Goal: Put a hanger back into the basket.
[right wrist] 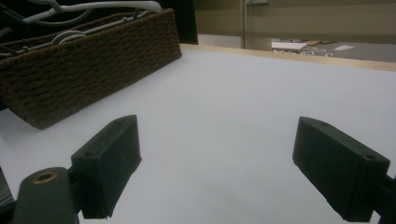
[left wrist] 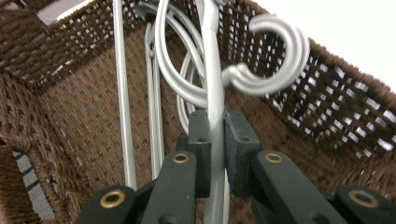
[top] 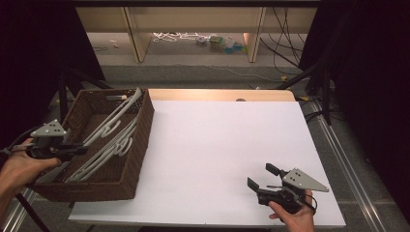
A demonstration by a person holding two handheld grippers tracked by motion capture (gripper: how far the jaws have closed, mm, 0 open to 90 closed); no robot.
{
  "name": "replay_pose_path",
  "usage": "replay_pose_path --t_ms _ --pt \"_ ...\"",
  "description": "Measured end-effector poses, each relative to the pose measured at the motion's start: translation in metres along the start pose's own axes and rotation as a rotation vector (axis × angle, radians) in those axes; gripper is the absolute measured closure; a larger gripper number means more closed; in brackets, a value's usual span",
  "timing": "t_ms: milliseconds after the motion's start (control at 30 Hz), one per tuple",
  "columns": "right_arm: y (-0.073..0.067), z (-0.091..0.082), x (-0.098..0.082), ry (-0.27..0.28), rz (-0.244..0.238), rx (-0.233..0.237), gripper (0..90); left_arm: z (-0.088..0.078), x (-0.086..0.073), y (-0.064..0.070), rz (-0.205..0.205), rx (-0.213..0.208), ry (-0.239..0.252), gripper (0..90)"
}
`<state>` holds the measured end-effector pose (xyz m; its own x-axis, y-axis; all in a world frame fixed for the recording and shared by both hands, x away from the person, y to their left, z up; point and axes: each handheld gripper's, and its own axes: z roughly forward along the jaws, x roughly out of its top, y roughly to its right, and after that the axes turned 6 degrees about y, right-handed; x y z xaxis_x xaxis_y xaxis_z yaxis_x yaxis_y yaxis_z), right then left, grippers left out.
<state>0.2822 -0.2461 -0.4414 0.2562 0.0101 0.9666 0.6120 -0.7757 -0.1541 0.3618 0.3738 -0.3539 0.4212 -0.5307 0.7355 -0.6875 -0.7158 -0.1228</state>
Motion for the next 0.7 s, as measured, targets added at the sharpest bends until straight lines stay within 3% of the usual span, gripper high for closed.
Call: replay_pose_path --t_ms 100,167,200,233,267,300,333,367,400,433,500,533,567,633,667,700 --pt "0.0 0.001 0.0 0.007 -0.005 -0.002 15.8 0.005 -0.001 0.001 -0.013 0.0 -0.008 82.2" --pt "-0.001 0.002 -0.001 0.015 0.008 0.011 15.9 0.007 -0.002 0.002 -0.051 0.005 -0.019 82.2" --pt "0.0 0.002 -0.001 0.021 -0.001 0.007 15.9 0.009 -0.002 0.0 -0.017 -0.008 -0.013 82.2" --pt "-0.001 0.001 0.0 0.0 0.003 0.005 15.9 0.01 -0.003 0.001 -0.04 -0.013 -0.015 82.1" --pt "-0.001 0.002 0.0 0.022 0.003 0.009 15.9 0.012 -0.003 0.0 -0.045 -0.016 -0.016 82.1" --pt "-0.001 0.002 0.0 0.023 0.001 0.009 15.9 0.014 -0.004 -0.001 -0.034 -0.016 -0.022 82.1" --pt "-0.001 0.002 0.0 0.019 0.001 0.009 15.9 0.017 -0.005 0.001 -0.077 -0.007 -0.037 82.1" --pt "-0.001 0.002 -0.001 0.024 0.0 0.011 15.9 0.019 -0.006 0.002 -0.083 -0.008 -0.047 82.1" --pt "-0.001 0.002 -0.001 0.022 0.001 0.011 15.9 0.022 -0.007 0.002 -0.083 -0.011 -0.058 82.1" --pt "-0.001 0.001 0.0 0.013 0.0 0.01 15.9 0.025 -0.007 0.0 -0.041 -0.017 -0.068 82.1" --pt "-0.001 0.002 -0.001 0.021 0.0 0.011 15.9 0.027 -0.009 0.002 -0.048 -0.044 -0.112 81.9" --pt "-0.001 0.002 -0.001 0.022 0.0 0.011 15.9 0.03 -0.01 0.003 -0.063 -0.036 -0.095 81.9" --pt "-0.001 0.002 -0.001 0.017 0.004 0.012 15.9 0.031 -0.011 0.002 -0.05 -0.042 -0.104 81.9" --pt "-0.001 0.002 0.0 0.018 0.003 0.01 15.9 0.033 -0.012 0.001 -0.07 -0.05 -0.12 81.9" --pt "-0.001 0.002 0.0 0.014 0.006 0.013 15.9 0.034 -0.013 0.0 -0.062 -0.051 -0.118 81.8" --pt "-0.001 0.002 -0.001 0.017 -0.003 0.009 15.9 0.036 -0.014 0.001 -0.097 -0.05 -0.121 81.8"
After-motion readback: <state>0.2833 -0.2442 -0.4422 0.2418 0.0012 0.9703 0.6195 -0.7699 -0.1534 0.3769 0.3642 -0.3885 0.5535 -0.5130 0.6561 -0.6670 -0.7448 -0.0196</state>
